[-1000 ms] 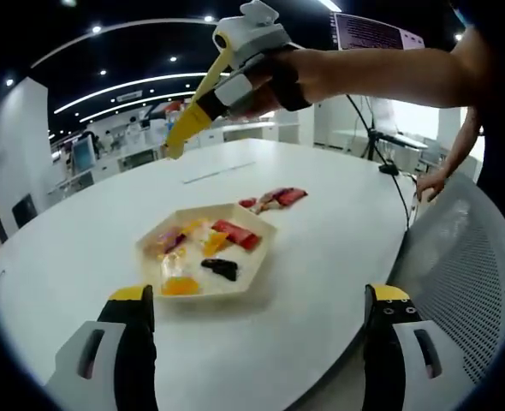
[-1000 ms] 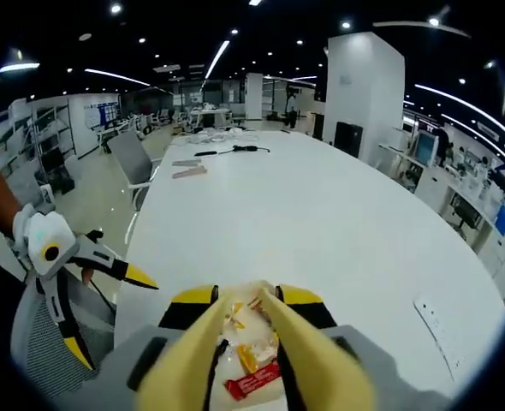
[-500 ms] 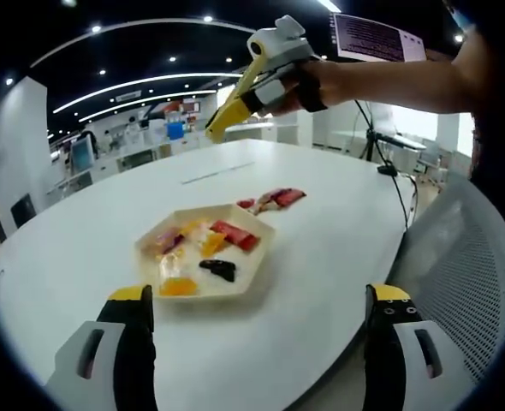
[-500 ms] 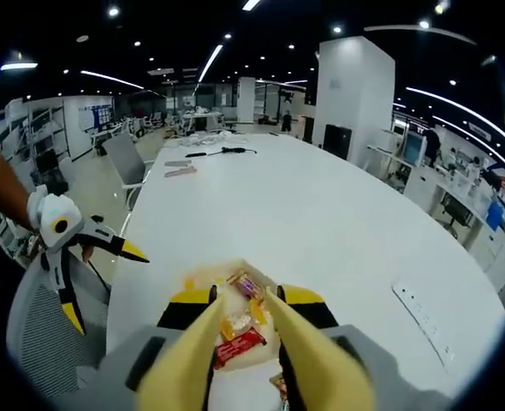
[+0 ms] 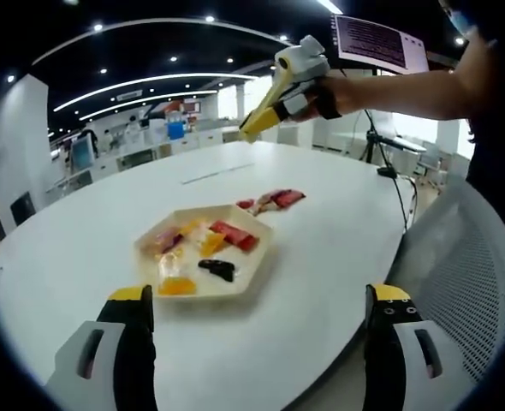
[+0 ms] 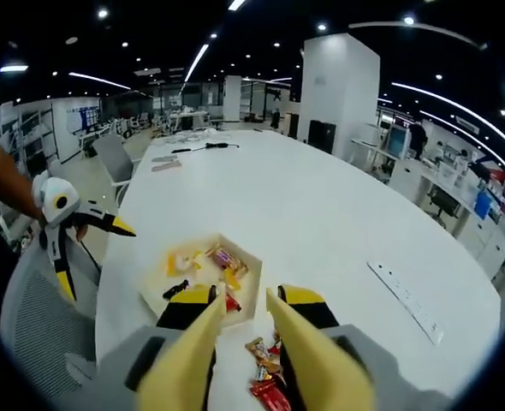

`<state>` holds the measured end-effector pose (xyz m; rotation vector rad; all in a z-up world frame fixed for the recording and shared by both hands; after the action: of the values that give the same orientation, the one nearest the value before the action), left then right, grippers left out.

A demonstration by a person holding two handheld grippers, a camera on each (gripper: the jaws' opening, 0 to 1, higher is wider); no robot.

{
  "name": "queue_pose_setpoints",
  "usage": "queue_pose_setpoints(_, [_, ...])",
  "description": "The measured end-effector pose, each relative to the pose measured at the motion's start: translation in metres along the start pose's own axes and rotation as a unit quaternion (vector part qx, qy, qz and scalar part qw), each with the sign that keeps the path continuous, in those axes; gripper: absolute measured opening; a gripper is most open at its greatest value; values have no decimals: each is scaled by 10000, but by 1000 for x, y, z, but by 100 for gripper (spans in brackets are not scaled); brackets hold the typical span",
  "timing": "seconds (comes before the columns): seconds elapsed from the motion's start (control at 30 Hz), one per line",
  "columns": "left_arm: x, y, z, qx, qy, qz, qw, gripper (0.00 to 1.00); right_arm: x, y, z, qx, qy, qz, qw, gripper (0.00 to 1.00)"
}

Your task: Place the target food into the container with the food tongs after gripping and lifting it, then release it inside without dropping or visibly crushing the food.

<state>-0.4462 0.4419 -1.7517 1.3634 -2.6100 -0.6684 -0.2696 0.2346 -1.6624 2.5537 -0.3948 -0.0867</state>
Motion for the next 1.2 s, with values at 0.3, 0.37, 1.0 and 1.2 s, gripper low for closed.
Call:
queue_pose_setpoints(0.3, [0, 0, 1, -30, -27, -10, 10000, 99, 18, 7, 25, -36, -203, 283, 9994, 28])
queue_pose_setpoints(0.37, [0, 0, 1, -35, -26, -8, 10000, 99, 20, 8, 28, -29, -238, 300, 9993, 28])
queue_pose_setpoints(1.0, [-1, -1, 3, -99, -13, -12, 9999, 99, 35, -2, 44, -68, -337, 355, 9988, 29])
queue_pose_setpoints(1.2, [-1, -1, 3, -106, -4, -5, 9999, 99, 39, -6, 49, -43, -404, 348, 9986, 29])
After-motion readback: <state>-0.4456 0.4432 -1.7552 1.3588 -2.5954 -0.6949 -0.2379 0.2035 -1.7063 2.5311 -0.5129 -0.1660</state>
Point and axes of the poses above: the point that each gripper's makers call its tool centre point, and the gripper's own axes: y roughly backward along the fingers, x roughly to its right, z roughly out of its underside, the point moved 5 cm from there along y, roughly backward along the fingers, and after that the axes turned 8 degrees about -z, right-handed, at the moved point
